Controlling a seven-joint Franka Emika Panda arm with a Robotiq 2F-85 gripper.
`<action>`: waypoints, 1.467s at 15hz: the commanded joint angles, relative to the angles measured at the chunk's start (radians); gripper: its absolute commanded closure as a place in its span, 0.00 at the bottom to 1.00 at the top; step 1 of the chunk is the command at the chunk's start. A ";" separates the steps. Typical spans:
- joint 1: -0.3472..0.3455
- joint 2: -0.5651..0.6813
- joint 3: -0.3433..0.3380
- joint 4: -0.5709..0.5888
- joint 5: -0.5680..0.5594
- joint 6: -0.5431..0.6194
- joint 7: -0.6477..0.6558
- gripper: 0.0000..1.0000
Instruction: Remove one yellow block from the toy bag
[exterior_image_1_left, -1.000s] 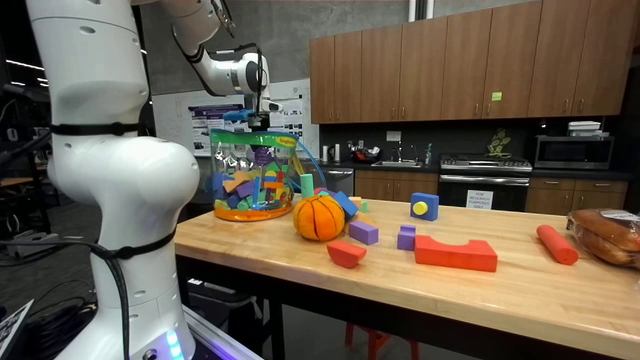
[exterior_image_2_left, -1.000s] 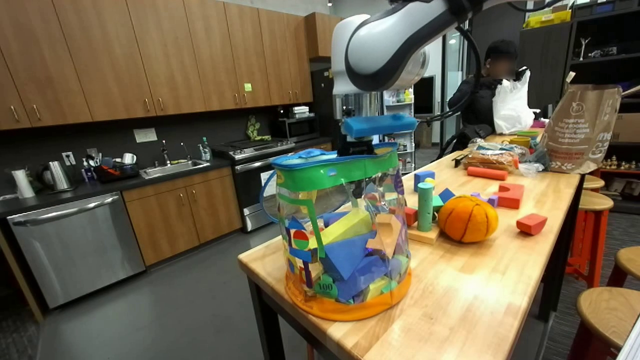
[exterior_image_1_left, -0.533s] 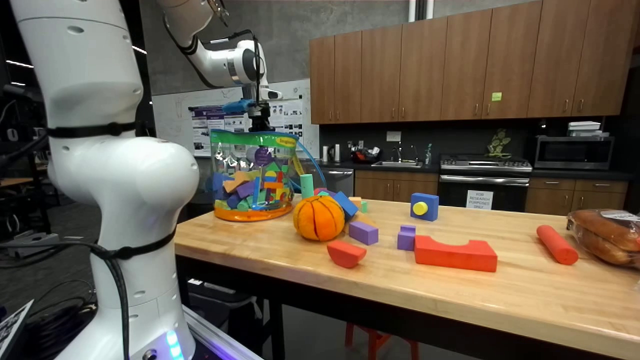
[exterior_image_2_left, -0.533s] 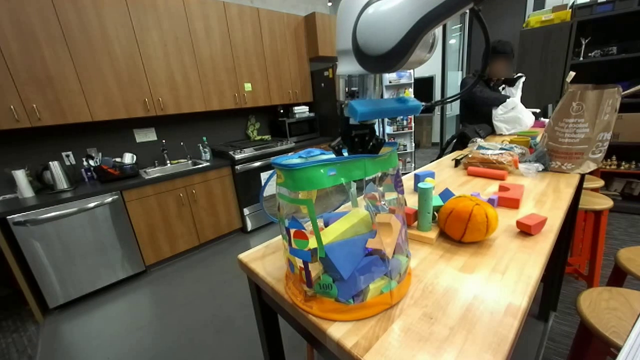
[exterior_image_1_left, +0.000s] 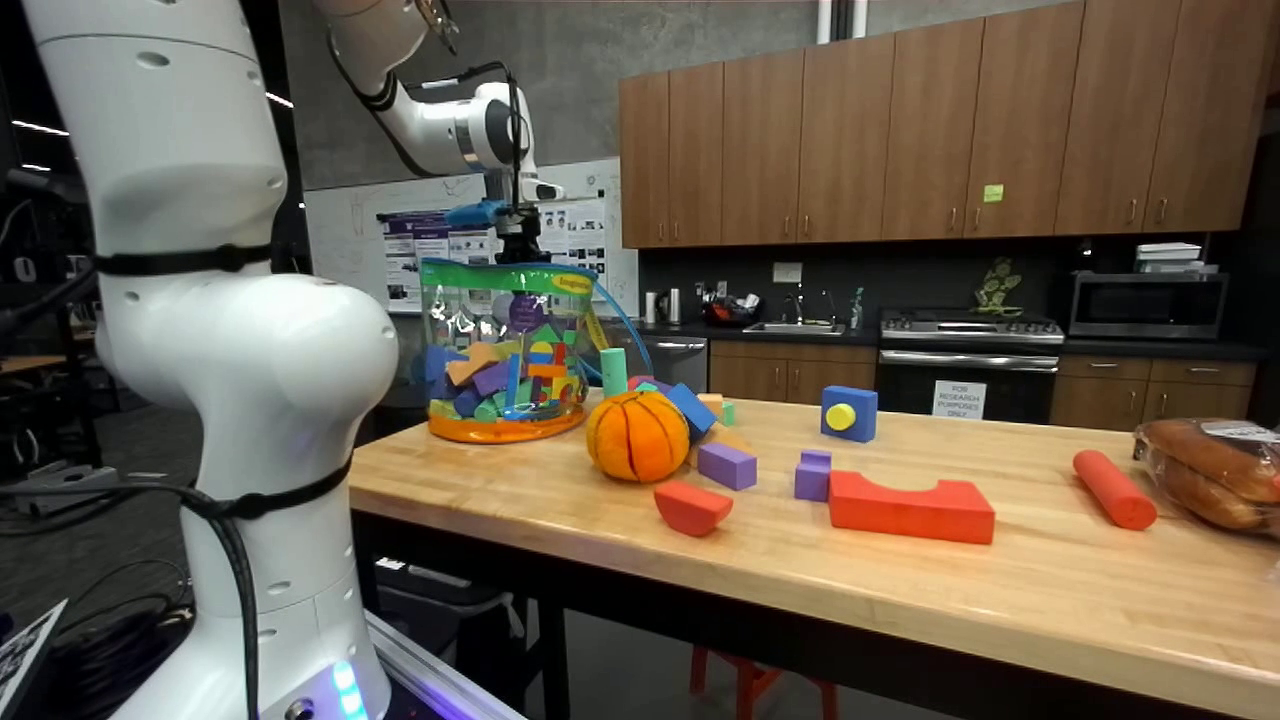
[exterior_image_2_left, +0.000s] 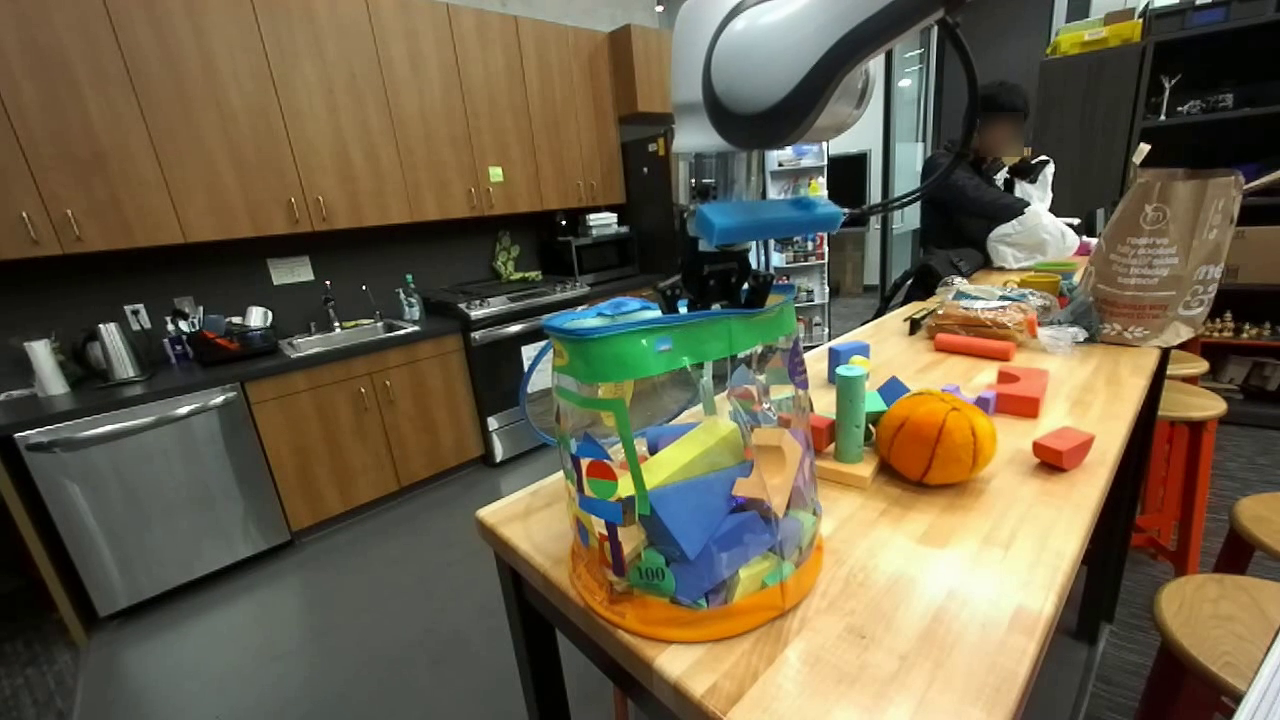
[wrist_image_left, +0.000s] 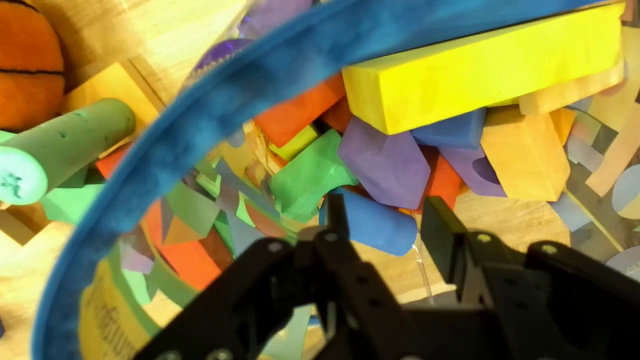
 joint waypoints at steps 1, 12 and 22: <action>-0.001 0.022 0.000 0.010 0.032 -0.001 -0.025 0.24; 0.025 0.157 0.004 0.027 0.167 -0.015 -0.133 0.00; 0.027 0.174 0.000 0.038 0.192 -0.092 -0.127 0.00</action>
